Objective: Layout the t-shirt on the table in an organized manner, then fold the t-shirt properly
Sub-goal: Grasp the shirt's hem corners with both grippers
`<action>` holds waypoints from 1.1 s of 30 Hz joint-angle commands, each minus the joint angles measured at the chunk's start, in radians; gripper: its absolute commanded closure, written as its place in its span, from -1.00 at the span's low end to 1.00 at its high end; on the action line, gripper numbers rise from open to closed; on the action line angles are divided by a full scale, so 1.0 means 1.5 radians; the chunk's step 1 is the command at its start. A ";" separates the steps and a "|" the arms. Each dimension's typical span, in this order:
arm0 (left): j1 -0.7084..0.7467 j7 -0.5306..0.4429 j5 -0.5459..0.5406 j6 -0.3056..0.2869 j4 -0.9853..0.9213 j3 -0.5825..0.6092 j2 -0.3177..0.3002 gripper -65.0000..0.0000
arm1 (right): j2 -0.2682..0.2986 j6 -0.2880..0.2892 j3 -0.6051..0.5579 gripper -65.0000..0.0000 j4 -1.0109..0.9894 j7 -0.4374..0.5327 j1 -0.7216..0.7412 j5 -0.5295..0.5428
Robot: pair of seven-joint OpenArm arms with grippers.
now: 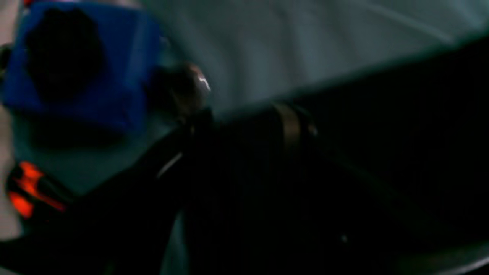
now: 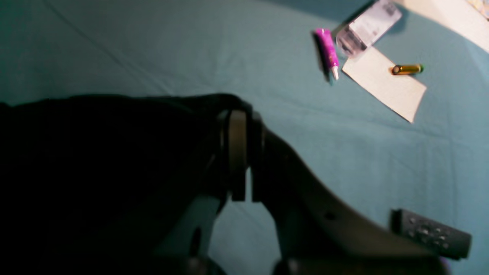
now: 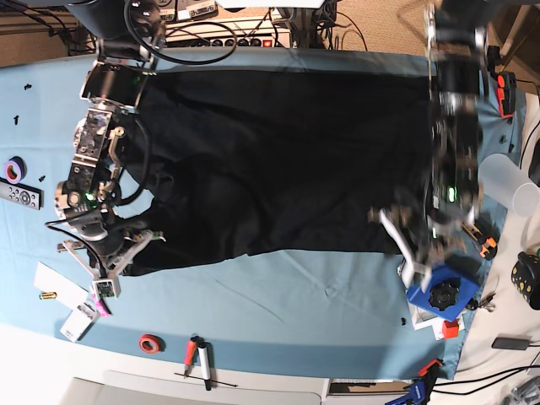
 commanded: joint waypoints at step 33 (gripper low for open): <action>-0.067 0.094 -0.041 -0.047 -0.188 -0.002 -0.039 1.00 | 0.073 -0.002 0.003 1.00 0.011 0.057 -0.007 0.001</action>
